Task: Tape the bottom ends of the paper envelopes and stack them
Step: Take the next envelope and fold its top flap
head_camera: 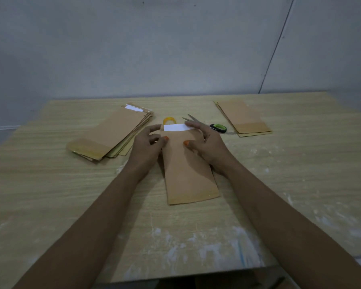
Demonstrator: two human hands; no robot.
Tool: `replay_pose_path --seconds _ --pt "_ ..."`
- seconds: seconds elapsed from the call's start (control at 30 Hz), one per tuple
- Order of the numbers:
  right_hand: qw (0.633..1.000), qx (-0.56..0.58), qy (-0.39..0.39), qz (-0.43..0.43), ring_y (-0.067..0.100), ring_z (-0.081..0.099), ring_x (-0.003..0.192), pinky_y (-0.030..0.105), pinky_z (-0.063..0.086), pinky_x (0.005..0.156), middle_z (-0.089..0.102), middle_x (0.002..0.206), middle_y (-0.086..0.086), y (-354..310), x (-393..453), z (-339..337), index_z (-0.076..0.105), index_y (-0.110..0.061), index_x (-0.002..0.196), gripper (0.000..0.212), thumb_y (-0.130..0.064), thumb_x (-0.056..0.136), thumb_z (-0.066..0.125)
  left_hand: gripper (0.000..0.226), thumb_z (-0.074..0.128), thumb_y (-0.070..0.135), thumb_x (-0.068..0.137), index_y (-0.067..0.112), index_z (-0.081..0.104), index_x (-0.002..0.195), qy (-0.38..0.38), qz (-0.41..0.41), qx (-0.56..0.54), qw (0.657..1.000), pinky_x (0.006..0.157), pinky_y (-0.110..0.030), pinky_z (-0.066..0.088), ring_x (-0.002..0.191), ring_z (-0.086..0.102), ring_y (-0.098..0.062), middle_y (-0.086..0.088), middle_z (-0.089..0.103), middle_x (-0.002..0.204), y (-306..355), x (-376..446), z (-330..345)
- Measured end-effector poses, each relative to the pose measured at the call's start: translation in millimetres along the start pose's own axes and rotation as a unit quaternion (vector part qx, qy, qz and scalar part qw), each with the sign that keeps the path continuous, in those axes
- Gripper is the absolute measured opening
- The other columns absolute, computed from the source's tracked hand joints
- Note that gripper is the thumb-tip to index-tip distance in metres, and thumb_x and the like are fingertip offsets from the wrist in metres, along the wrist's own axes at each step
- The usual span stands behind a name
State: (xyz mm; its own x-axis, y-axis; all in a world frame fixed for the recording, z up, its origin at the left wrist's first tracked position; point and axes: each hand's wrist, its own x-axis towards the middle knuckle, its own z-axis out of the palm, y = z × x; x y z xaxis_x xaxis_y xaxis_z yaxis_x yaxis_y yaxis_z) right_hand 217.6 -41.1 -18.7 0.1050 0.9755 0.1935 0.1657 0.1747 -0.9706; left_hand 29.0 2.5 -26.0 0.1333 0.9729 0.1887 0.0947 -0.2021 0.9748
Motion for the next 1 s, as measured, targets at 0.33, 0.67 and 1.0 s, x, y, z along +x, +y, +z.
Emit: replay_pose_path --seconds 0.33,0.67,1.0 --pt "1.000 0.003 -0.009 0.001 0.010 0.063 0.099 0.025 0.054 0.080 0.060 0.127 -0.002 -2 -1 0 0.065 -0.026 0.119 0.050 -0.002 0.076 0.077 0.024 0.053 0.012 0.102 0.012 0.068 0.082 -0.011 0.000 -0.024 1.000 0.053 -0.014 0.042 0.055 0.052 0.002 0.016 0.062 0.058 9 -4 1" --pt "1.000 0.022 -0.004 0.008 0.016 0.066 0.082 0.037 0.058 0.075 0.071 0.098 0.004 0 -1 5 0.072 -0.012 0.098 0.026 -0.001 0.075 0.079 0.017 0.055 0.012 0.101 0.012 0.069 0.090 -0.007 -0.010 -0.050 0.999 0.052 -0.017 0.040 0.059 0.050 -0.003 0.001 0.062 0.071 12 -7 2" --pt "0.999 0.011 -0.011 0.038 0.016 0.067 0.079 0.033 0.055 0.071 0.074 0.091 0.006 -1 -2 5 0.073 -0.020 0.085 0.020 -0.018 0.068 0.083 0.020 0.053 0.008 0.101 -0.004 0.069 0.102 -0.043 0.028 -0.014 0.999 0.061 -0.020 0.043 0.075 0.056 -0.011 -0.010 0.068 0.087 11 -8 1"
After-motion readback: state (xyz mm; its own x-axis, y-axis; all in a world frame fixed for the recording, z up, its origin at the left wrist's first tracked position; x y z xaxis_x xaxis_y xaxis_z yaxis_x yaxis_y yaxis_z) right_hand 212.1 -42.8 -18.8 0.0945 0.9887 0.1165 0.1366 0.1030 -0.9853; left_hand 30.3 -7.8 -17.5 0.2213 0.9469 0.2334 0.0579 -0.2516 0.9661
